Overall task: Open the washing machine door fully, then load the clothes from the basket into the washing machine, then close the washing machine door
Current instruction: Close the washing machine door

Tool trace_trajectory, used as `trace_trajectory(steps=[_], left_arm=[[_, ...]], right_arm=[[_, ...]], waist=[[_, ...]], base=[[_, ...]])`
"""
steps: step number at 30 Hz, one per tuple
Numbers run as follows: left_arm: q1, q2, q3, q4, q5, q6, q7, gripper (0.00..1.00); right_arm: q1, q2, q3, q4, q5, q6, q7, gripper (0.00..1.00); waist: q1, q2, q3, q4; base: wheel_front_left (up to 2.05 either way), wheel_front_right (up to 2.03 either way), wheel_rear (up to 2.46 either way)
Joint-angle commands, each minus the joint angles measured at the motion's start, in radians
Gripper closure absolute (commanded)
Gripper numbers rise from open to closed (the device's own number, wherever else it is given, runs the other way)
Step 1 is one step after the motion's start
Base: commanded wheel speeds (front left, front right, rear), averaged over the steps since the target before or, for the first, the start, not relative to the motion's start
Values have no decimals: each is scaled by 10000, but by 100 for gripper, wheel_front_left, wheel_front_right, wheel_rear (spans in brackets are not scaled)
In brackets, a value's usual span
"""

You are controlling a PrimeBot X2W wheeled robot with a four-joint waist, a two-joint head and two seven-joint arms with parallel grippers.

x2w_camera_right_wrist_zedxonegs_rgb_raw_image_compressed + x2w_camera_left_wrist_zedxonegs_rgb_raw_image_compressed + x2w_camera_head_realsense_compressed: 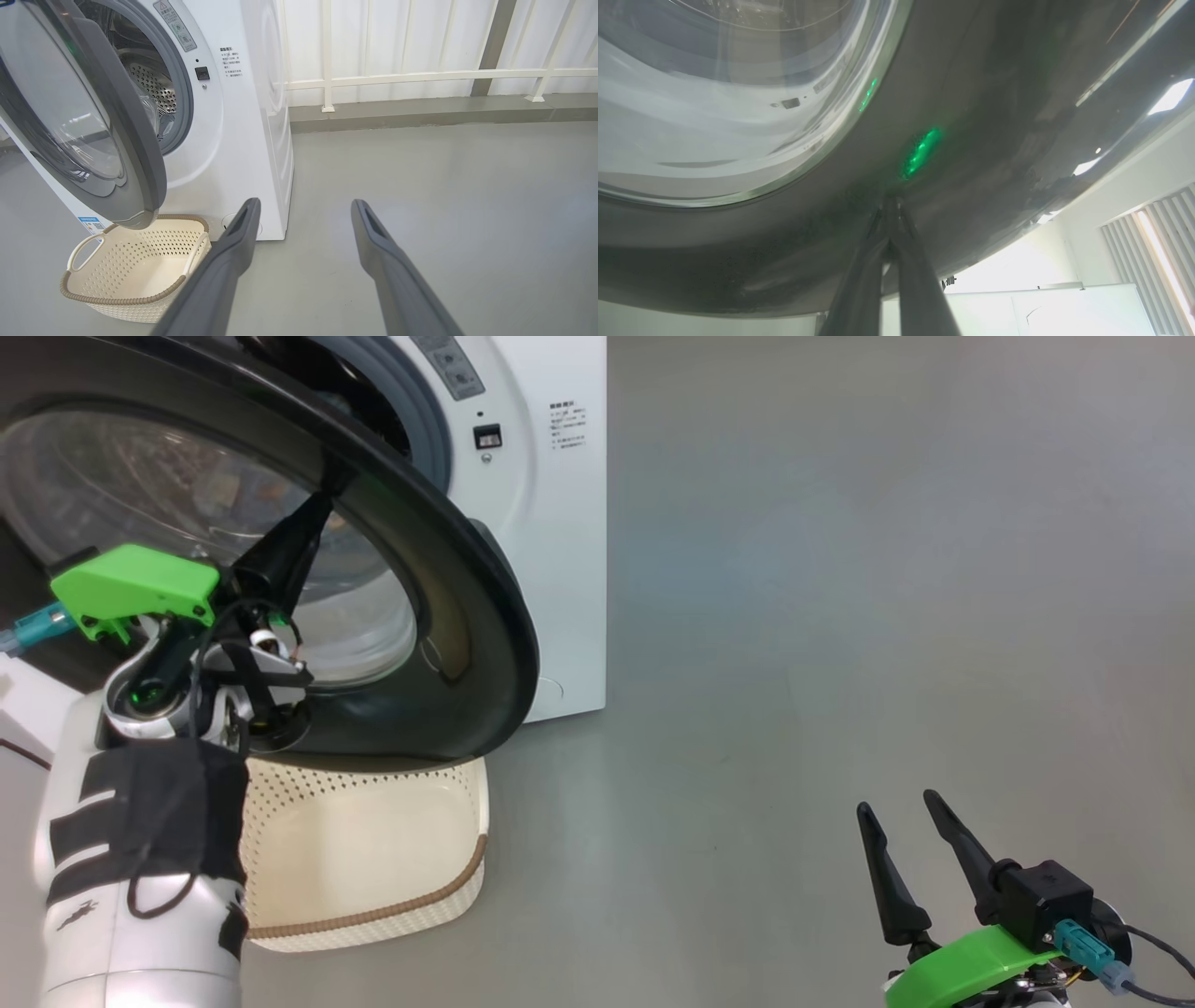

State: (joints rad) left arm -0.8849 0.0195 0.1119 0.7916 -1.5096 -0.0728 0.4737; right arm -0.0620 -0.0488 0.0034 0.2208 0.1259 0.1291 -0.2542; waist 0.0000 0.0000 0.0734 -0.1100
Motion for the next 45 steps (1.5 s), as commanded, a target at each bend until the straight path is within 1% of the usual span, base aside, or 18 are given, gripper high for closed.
trace_trajectory(steps=[1, 6, 9, 10, 11, 12, 14, 15, 18, 22, 25, 27, 28, 30, 35, 39, 43, 45], left_arm=[[-414, 308, 117, -191, -59, -116, 6, 100], [-394, 371, -100, 41, 217, -163, -52, 100], [-287, 565, -472, 95, 743, -8, -139, 100], [-234, 649, -590, 53, 943, 53, -221, 85], [-172, 736, -738, -34, 1170, 74, -299, 64], [-86, 805, -885, -151, 1367, 82, -329, 54], [156, 951, -1206, -519, 1823, 27, -475, 8], [304, 1016, -1343, -714, 2047, 55, -583, 0], [873, 1400, -2129, -1589, 3183, -56, -952, 0], [1889, 2206, -3277, -2875, 5188, -119, -1861, 0], [2701, 2501, -3658, -3721, 6134, 68, -2628, 0], [3248, 2725, -3849, -4140, 6805, 340, -3196, 0], [3248, 2725, -3849, -4140, 6805, 340, -3196, 0], [3797, 2883, -4026, -4496, 7480, 680, -3832, 0], [5158, 2598, -4229, -5095, 8263, 1238, -5439, 0], [6096, 2295, -4345, -4895, 8699, 1304, -6835, 0], [6712, 2067, -4219, -4541, 9492, 1528, -7322, 0], [6987, 1834, -3782, -4843, 9992, 1624, -7345, 0]], right_arm=[[-228, -14, 204, -218, 38, 16, -76, 0], [-203, -14, 209, -219, 12, 16, -76, 0], [-172, -14, 171, -243, 35, 16, -76, 0], [-155, -14, 147, -256, 41, 16, -76, 0], [-136, -14, 119, -273, 48, 16, -76, 0], [-120, -14, 84, -293, 54, 16, -76, 0], [-86, -14, -16, -335, 54, 16, -76, 0], [-71, -14, -72, -354, 44, 16, -76, 0], [-48, -14, -287, -427, -8, 16, -76, 0], [-58, -14, -592, -530, -93, 16, -76, 0], [-71, -14, -768, -593, -168, 16, -76, 0], [-73, -14, -832, -630, -220, 16, -76, 0], [-73, -14, -832, -630, -220, 16, -76, 0], [-81, -14, -870, -673, -260, 16, -76, 0], [-121, -14, -1029, -797, -320, 16, -76, 0], [-92, -14, -1148, -803, -370, 16, -76, 0], [3, -14, -1357, -760, -429, 16, -76, 0], [68, -14, -1462, -742, -471, 16, -76, 0]], waist=[[0, 0, -46, 62], [0, 0, -131, 214], [0, 0, -183, 290], [0, 0, -197, 319], [0, 0, -200, 351], [0, 0, -196, 389], [0, 0, -183, 489], [0, 0, -172, 539], [0, 0, -108, 710], [0, 0, -21, 928], [0, 0, 33, 1066], [0, 0, 58, 1115], [0, 0, 58, 1115], [0, 0, 101, 1143], [0, 0, 234, 1251], [0, 0, 249, 1294], [0, 0, 174, 1347], [0, 0, 119, 1375]], base=[[0, 0, 0], [0, 0, 0], [0, 0, 0], [0, 0, 0], [0, 0, 0], [0, 0, 0], [0, 0, 0], [0, 0, 0], [0, 0, 0], [0, 0, 0], [0, 0, 0], [0, 0, 0], [0, 0, 0], [0, 0, 0], [0, 0, 0], [0, 0, 0], [0, 0, 0], [0, 0, 0]])
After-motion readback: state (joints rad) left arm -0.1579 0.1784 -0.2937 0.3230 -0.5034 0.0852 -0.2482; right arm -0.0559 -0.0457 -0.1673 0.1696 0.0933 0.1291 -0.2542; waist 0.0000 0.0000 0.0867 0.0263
